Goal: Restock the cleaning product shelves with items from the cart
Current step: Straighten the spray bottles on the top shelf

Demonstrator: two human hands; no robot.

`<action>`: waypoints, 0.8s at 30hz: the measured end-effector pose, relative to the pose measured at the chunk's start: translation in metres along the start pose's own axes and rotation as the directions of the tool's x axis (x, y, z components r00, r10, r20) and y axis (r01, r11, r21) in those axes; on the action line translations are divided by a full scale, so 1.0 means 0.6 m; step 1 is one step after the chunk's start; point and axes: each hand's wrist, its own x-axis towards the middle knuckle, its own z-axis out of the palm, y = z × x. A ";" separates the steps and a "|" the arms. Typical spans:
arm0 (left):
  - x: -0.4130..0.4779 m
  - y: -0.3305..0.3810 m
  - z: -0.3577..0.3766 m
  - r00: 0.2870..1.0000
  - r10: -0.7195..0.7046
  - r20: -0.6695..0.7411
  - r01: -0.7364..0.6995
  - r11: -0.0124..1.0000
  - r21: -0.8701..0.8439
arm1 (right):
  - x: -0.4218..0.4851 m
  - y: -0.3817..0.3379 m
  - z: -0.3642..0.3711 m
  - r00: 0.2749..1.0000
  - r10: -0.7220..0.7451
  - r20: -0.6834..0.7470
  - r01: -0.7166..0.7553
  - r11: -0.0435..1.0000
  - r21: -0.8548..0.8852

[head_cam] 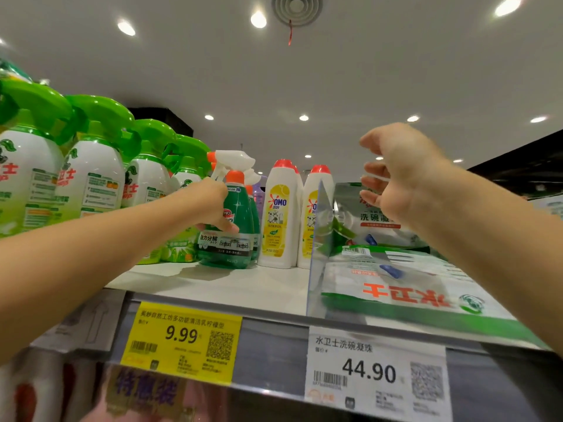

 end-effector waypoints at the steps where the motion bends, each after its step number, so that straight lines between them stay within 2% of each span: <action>1: -0.003 0.001 -0.009 1.000 0.010 -0.013 -0.010 1.000 0.007 | -0.010 -0.003 -0.005 0.999 -0.001 0.046 0.003 0.999 -0.043; 3: -0.024 0.006 -0.035 0.998 0.039 -0.042 -0.038 0.999 0.040 | -0.027 -0.012 -0.025 0.994 -0.055 0.095 0.076 0.969 -0.233; 4: -0.035 0.008 -0.048 0.996 0.068 -0.059 -0.064 0.996 0.060 | -0.036 -0.016 -0.039 0.983 -0.083 0.164 0.136 0.930 -0.342; 6: -0.069 0.021 -0.076 0.976 0.165 -0.138 -0.156 0.985 0.073 | -0.057 -0.021 -0.067 0.940 -0.098 0.326 0.274 0.786 -0.555; 8: -0.112 0.042 -0.095 0.935 0.259 -0.243 -0.284 0.956 -0.074 | -0.072 -0.018 -0.095 0.907 -0.040 0.419 0.356 0.602 -0.714; 11: -0.187 0.086 -0.113 0.840 0.351 -0.414 -0.489 0.820 -0.298 | -0.081 -0.001 -0.125 0.878 0.119 0.463 0.366 0.454 -0.812; 12: -0.210 0.101 -0.114 0.788 0.379 -0.485 -0.561 0.767 -0.312 | -0.082 0.006 -0.130 0.862 0.184 0.472 0.377 0.391 -0.840; 14: -0.251 0.132 -0.109 0.653 0.485 -0.581 -0.705 0.670 -0.234 | -0.079 0.019 -0.139 0.815 0.304 0.493 0.420 0.277 -0.864; 16: -0.274 0.161 -0.097 0.572 0.633 -0.521 -0.787 0.603 -0.131 | -0.074 0.020 -0.144 0.789 0.368 0.491 0.418 0.263 -0.869; 18: -0.276 0.189 -0.081 0.556 0.725 -0.407 -0.768 0.635 0.082 | -0.071 0.011 -0.146 0.776 0.394 0.493 0.433 0.235 -0.870; 20: -0.266 0.213 -0.064 0.569 0.743 -0.352 -0.655 0.669 0.351 | -0.069 -0.002 -0.148 0.763 0.419 0.491 0.466 0.169 -0.868; 21: -0.263 0.222 -0.056 0.582 0.757 -0.297 -0.603 0.647 0.467 | -0.069 -0.007 -0.150 0.758 0.429 0.491 0.484 0.134 -0.865; 22: -0.260 0.230 -0.049 0.613 0.762 -0.209 -0.588 0.617 0.523 | -0.069 -0.009 -0.151 0.752 0.434 0.497 0.502 0.113 -0.858; 24: -0.254 0.243 -0.039 0.700 0.713 0.024 -0.649 0.622 0.437 | -0.069 -0.006 -0.153 0.737 0.435 0.517 0.523 0.117 -0.844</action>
